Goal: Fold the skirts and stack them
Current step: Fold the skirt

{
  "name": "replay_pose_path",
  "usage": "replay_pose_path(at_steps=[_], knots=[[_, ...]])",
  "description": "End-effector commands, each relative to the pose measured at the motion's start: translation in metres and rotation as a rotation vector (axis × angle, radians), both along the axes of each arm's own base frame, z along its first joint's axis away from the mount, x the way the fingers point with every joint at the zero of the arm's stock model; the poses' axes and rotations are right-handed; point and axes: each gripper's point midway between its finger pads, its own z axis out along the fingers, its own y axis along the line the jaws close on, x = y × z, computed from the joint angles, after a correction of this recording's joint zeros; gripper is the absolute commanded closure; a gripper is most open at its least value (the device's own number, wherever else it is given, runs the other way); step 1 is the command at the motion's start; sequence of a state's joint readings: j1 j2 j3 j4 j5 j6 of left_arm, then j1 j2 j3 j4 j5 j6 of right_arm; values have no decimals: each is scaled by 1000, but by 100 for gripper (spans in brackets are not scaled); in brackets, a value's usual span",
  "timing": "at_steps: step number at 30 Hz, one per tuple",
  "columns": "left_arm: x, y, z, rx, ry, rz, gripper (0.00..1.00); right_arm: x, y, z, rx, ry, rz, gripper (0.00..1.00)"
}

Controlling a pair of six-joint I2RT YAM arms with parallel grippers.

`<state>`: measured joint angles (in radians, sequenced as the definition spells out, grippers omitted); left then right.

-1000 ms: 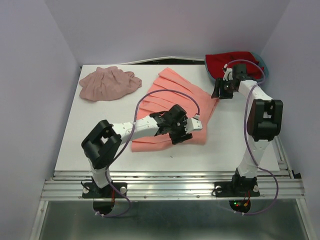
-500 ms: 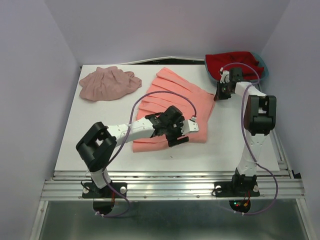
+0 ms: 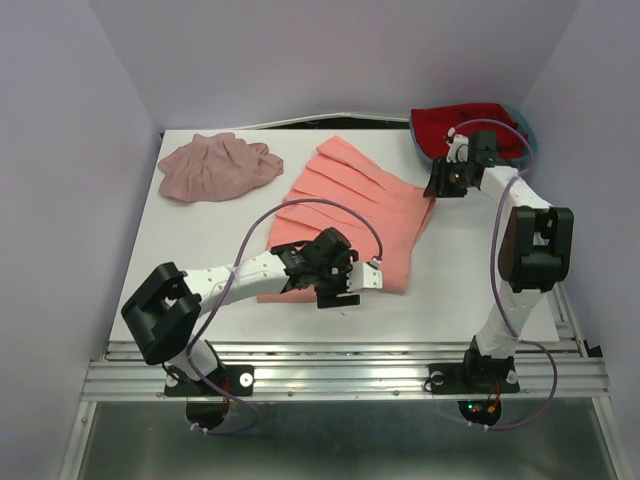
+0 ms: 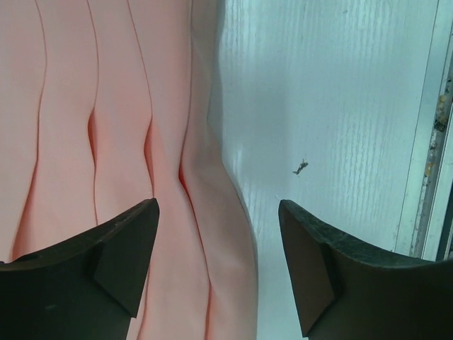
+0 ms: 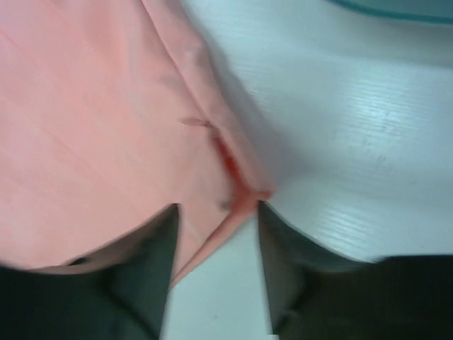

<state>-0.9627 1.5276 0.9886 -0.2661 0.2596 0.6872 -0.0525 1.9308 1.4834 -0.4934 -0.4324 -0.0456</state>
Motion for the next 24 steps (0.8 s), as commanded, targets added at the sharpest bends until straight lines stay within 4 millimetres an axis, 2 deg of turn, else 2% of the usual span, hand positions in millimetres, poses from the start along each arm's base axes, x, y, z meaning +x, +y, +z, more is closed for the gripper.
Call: replay_pose_path(at_steps=[1, 2, 3, 4, 5, 8, 12, 15, 18, 19, 20, 21, 23, 24], knots=[[-6, 20, -3, 36, -3, 12, 20, 22, -19, 16, -92, -73, -46, 39], [-6, 21, -1, 29, -4, 12, 20, 26, -20, 14, -98, -75, -49, 32], [-7, 19, 7, 1, -4, 5, 20, 29, -18, 12, -90, -77, -37, 29], [-6, 16, 12, -17, -11, 3, 20, 31, -17, 0, -87, -55, -24, 27], [-4, 14, 19, -37, -26, 1, 20, 38, -17, 1, -86, -63, -16, 26], [4, 3, 28, -51, -58, -18, 17, 43, -15, -19, -81, -22, 18, 27], [11, -6, 30, -49, -69, -29, 18, 46, -7, -29, -42, -20, 49, 31], [11, -11, 31, -59, -62, -40, 18, 46, -10, -38, -59, -12, 52, 45], [13, -14, 34, -79, -68, -32, 17, 40, -10, -48, -70, 17, 76, 64], [12, -16, 34, -82, -67, -36, 16, 37, -9, -50, -64, 27, 80, 82], [11, -20, 35, -90, -72, -41, 16, 34, -8, -50, -57, 34, 82, 92], [-1, -31, 36, -96, -93, -89, 17, 22, 3, -42, 6, 55, 87, 99], [-6, -34, 34, -96, -92, -106, 18, 15, 9, -38, 44, 69, 98, 99], [-11, -39, 31, -96, -87, -124, 18, 4, 14, -34, 74, 94, 89, 99]])
